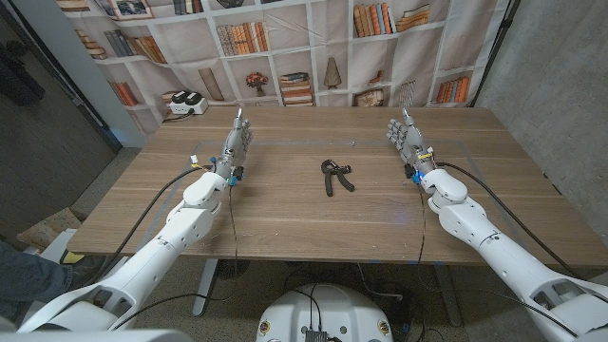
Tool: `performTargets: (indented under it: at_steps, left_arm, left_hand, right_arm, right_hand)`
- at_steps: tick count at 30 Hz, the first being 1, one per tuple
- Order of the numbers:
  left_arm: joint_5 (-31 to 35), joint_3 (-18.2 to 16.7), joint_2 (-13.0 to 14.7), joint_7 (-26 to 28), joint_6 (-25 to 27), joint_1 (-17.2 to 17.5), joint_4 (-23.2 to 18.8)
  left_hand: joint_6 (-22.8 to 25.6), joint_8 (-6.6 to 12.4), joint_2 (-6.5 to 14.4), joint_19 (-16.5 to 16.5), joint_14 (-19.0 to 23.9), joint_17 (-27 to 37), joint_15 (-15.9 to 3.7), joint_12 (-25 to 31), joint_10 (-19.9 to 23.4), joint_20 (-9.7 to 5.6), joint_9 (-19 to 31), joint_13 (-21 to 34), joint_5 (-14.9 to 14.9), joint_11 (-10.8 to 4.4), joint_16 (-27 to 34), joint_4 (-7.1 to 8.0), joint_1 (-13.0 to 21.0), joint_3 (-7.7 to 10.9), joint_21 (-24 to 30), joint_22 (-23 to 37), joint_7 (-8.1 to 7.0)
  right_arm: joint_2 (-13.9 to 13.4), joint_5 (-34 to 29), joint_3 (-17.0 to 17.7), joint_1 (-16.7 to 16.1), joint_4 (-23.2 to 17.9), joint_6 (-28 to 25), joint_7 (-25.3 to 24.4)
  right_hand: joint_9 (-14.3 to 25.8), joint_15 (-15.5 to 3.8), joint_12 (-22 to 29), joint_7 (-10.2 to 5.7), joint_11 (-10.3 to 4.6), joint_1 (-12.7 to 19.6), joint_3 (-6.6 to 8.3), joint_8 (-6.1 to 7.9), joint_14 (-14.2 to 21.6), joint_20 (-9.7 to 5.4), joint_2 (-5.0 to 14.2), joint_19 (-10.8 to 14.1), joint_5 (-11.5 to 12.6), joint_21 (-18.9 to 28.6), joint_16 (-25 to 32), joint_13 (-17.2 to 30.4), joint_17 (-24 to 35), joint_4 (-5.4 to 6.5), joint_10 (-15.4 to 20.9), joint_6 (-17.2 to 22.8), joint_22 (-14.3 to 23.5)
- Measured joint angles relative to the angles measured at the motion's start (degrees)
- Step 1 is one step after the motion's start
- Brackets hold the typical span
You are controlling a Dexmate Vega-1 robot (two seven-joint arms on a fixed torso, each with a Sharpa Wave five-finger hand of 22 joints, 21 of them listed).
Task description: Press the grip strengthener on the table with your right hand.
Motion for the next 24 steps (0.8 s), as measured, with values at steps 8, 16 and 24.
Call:
performTargets:
  at_steps: [8,16,24]
  left_arm:
    - [3.43,-3.95,-1.7,-0.87,1.8,2.22,-2.83]
    - [5.84,-6.87,-2.42,-1.79,2.85,4.19,-5.68]
    - [7.18,-9.07,-2.66,-2.37,3.22,5.84,-7.61]
  left_hand:
    - [0.0,0.0,0.46,0.0,0.0,0.0,0.0,0.0,0.0,0.0,0.08,0.0,0.0,0.0,0.0,0.0,0.46,0.0,0.0,0.0,0.0]
    - [0.0,0.0,0.61,0.01,0.0,0.0,0.0,0.0,0.0,0.01,0.08,0.0,0.0,0.0,0.44,0.0,0.6,0.0,0.0,-0.01,0.0]
    - [0.01,0.0,1.22,0.01,0.01,0.0,0.0,0.44,0.0,0.01,0.08,-0.01,0.44,0.0,0.44,0.0,1.21,0.01,0.44,-0.01,0.0]
  right_arm:
    - [-0.61,-4.35,-1.16,-0.34,-2.42,0.22,-3.5]
    - [-2.28,-8.78,-1.86,-2.18,-7.28,0.58,-7.03]
    - [-4.05,-12.4,-2.05,-4.47,-12.43,0.06,-10.32]
  right_hand:
    - [0.0,-0.11,0.44,0.09,-0.31,1.49,0.62,0.61,1.37,-0.16,0.17,1.42,0.0,0.46,0.21,0.0,-0.01,-0.62,1.58,1.35,0.0]
    - [-0.01,-0.13,0.89,0.08,0.03,2.3,0.6,0.84,2.41,-0.06,0.18,2.15,0.0,0.45,0.43,0.0,-0.01,-1.12,3.15,2.58,-0.01]
    - [0.27,-1.08,1.67,-0.6,-0.57,2.87,0.53,1.26,4.97,-0.37,-0.3,4.09,-0.33,0.87,0.65,0.0,-0.01,-1.58,5.71,5.19,-0.01]
